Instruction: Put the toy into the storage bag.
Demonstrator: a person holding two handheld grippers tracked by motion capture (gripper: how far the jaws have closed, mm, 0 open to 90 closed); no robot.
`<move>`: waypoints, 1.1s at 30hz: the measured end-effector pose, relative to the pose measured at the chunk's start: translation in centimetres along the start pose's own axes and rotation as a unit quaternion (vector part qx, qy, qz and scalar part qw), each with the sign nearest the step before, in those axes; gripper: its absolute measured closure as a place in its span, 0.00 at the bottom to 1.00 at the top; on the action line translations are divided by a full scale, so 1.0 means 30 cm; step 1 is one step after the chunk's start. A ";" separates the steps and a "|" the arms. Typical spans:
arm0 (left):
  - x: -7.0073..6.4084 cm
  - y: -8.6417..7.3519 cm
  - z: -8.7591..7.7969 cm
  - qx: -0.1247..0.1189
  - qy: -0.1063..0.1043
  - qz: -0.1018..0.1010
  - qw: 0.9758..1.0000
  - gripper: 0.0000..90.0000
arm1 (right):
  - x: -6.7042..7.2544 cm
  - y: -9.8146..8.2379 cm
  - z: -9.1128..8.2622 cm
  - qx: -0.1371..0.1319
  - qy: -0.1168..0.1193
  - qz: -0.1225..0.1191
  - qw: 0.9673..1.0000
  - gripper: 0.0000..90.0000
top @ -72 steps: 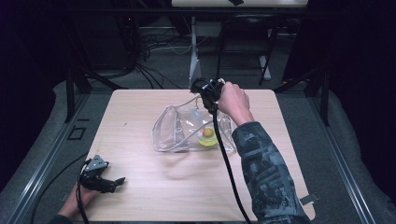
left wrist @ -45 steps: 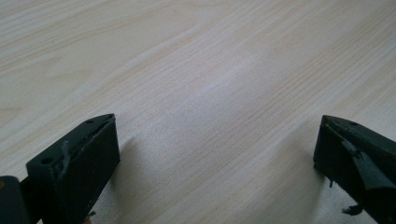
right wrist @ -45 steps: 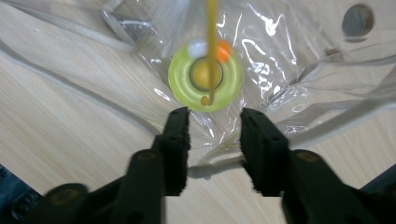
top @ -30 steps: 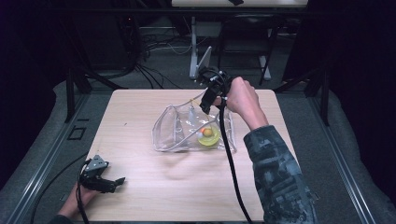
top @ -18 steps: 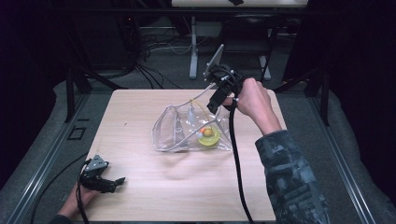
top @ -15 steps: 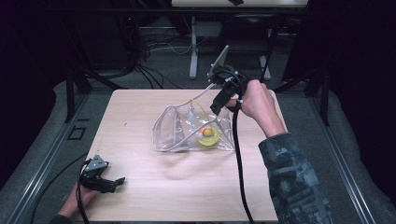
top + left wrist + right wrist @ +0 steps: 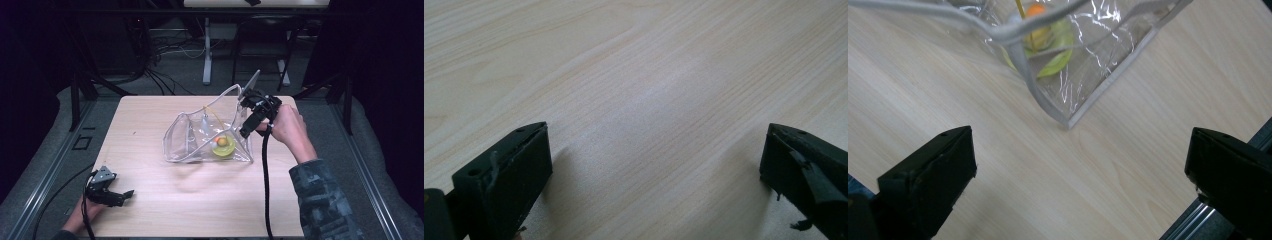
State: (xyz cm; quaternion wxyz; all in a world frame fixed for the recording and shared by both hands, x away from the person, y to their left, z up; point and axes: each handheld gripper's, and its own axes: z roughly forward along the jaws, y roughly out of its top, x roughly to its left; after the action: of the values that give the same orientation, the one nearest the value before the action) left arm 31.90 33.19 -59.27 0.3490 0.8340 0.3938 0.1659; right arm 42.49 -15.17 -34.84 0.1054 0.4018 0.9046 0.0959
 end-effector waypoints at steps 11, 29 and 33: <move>0.000 0.000 0.000 0.000 0.000 -0.001 1.000 0.00 | -0.016 -0.100 0.125 0.030 0.013 0.016 0.999 0.01; 0.000 0.000 0.000 0.000 0.000 -0.001 1.000 0.00 | -0.006 -0.238 0.315 0.050 0.057 0.037 0.996 0.01; 0.000 0.000 0.000 0.000 0.001 -0.001 1.000 0.00 | -0.007 -0.281 0.357 0.042 0.075 0.052 0.995 0.00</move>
State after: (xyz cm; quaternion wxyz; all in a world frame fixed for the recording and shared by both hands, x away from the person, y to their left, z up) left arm 31.88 33.19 -59.27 0.3490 0.8336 0.3945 0.1661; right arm 39.54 -19.95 -47.27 0.0149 0.4437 0.8912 0.0927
